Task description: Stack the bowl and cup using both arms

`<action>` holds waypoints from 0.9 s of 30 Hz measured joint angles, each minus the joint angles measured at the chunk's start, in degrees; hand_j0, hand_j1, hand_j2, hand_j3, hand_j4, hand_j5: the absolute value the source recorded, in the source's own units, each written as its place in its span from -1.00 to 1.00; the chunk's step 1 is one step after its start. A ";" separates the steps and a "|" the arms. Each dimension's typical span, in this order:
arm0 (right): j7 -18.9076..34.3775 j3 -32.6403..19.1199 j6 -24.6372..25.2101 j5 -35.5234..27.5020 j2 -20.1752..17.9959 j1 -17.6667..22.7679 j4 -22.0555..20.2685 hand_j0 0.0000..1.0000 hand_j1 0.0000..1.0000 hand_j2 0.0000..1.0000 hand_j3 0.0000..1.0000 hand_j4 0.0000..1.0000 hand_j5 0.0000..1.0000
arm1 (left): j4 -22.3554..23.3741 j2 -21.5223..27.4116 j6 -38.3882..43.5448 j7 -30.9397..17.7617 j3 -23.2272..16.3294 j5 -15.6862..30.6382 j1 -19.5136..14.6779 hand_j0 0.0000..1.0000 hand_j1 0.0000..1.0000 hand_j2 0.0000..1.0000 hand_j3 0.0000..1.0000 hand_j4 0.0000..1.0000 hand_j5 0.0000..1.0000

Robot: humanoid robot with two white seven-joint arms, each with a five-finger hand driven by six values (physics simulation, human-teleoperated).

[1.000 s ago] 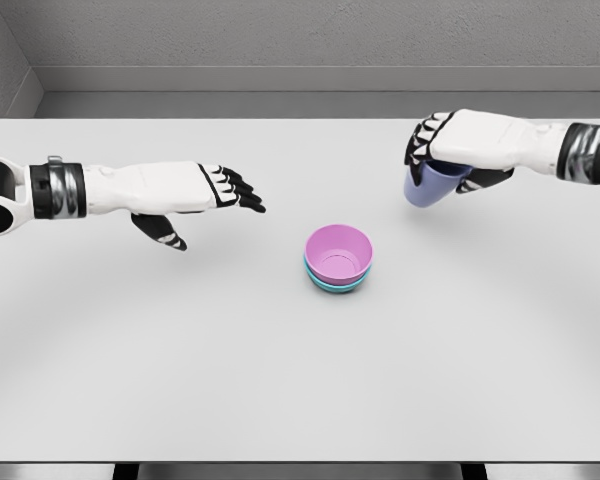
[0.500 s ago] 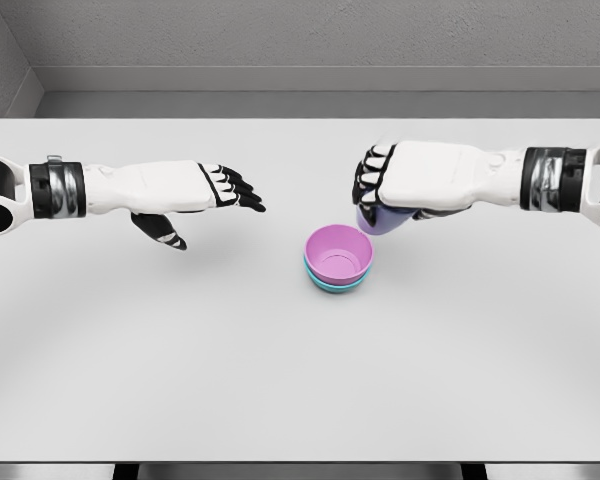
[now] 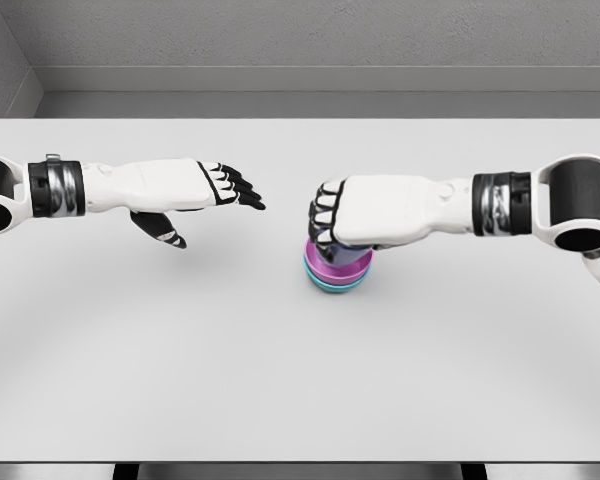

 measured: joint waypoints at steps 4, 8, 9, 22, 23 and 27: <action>0.01 0.22 0.00 0.00 0.25 -0.09 0.20 -0.09 -0.09 -0.09 -0.09 -0.09 -0.09 | 0.00 0.00 0.00 0.00 0.01 0.00 0.00 1.00 1.00 1.00 1.00 1.00 1.00; 0.01 0.25 0.00 0.01 0.79 -0.09 0.83 -0.07 -0.07 -0.07 -0.07 -0.07 -0.07 | 0.00 0.00 0.00 0.00 0.01 0.00 0.00 1.00 1.00 1.00 1.00 1.00 1.00; 0.00 0.24 0.01 0.00 0.97 -0.09 1.12 -0.07 -0.07 -0.07 -0.07 -0.07 -0.07 | 0.00 0.00 0.00 0.00 0.01 0.00 0.00 1.00 1.00 1.00 1.00 1.00 1.00; -0.01 0.15 -0.01 -0.04 2.07 -0.44 4.47 -0.03 -0.03 -0.03 -0.03 -0.03 -0.03 | 0.00 0.00 0.00 0.00 0.01 0.00 0.00 1.00 1.00 1.00 1.00 1.00 1.00; -0.01 0.20 0.00 -0.04 2.18 -0.44 4.54 -0.03 -0.03 -0.03 -0.03 -0.03 -0.03 | 0.00 0.00 0.00 0.00 0.01 -0.01 0.00 1.00 1.00 1.00 1.00 1.00 1.00; -0.02 0.53 0.00 -0.06 2.46 -0.44 4.66 -0.03 -0.03 -0.03 -0.03 -0.03 -0.03 | 0.00 0.01 0.00 0.00 0.01 0.00 0.00 1.00 1.00 1.00 1.00 1.00 1.00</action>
